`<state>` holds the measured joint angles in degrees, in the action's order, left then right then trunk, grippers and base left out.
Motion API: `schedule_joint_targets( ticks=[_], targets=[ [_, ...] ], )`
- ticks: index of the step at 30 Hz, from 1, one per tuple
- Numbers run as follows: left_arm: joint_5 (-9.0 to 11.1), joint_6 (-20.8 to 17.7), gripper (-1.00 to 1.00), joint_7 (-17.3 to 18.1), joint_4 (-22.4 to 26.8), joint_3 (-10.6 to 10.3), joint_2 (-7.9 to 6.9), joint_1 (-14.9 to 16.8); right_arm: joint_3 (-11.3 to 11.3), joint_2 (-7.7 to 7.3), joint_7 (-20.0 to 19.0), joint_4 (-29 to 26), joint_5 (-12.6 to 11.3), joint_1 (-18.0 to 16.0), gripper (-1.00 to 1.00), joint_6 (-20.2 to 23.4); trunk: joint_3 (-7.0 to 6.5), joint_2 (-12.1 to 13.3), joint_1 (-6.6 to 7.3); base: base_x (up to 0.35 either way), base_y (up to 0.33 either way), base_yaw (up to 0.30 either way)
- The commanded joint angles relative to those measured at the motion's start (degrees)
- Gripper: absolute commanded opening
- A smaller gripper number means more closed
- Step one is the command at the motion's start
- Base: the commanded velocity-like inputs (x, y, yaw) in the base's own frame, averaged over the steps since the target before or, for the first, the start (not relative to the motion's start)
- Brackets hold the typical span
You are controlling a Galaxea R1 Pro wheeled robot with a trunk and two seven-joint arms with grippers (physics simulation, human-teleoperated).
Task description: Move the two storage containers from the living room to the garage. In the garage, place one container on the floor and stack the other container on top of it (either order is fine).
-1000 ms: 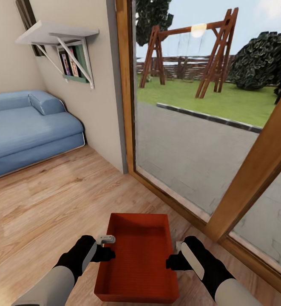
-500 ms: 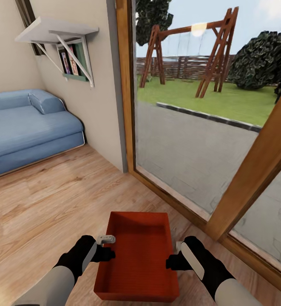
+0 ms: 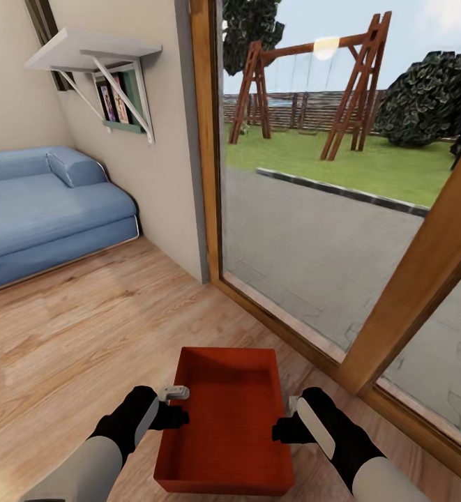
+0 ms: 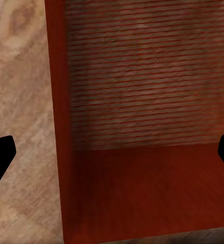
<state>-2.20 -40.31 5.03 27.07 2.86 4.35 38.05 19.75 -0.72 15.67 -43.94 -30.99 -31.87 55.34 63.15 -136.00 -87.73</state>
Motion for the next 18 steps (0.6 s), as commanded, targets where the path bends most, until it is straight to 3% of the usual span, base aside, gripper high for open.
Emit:
schedule_joint_targets(
  ticks=[1,18],
  targets=[
    [-0.26,-0.30,1.00,0.28,0.09,0.30,0.04,0.01,0.29,-0.07,0.52,-0.08,-0.60,-0.04,1.00,0.11,0.05,-0.02,0.01,0.000,0.000,0.000],
    [-0.26,-0.30,1.00,0.26,0.09,0.30,0.04,0.01,0.29,-0.08,0.54,-0.05,-0.63,-0.04,1.00,0.10,0.05,-0.02,0.01,0.000,0.000,0.000]
  ],
)
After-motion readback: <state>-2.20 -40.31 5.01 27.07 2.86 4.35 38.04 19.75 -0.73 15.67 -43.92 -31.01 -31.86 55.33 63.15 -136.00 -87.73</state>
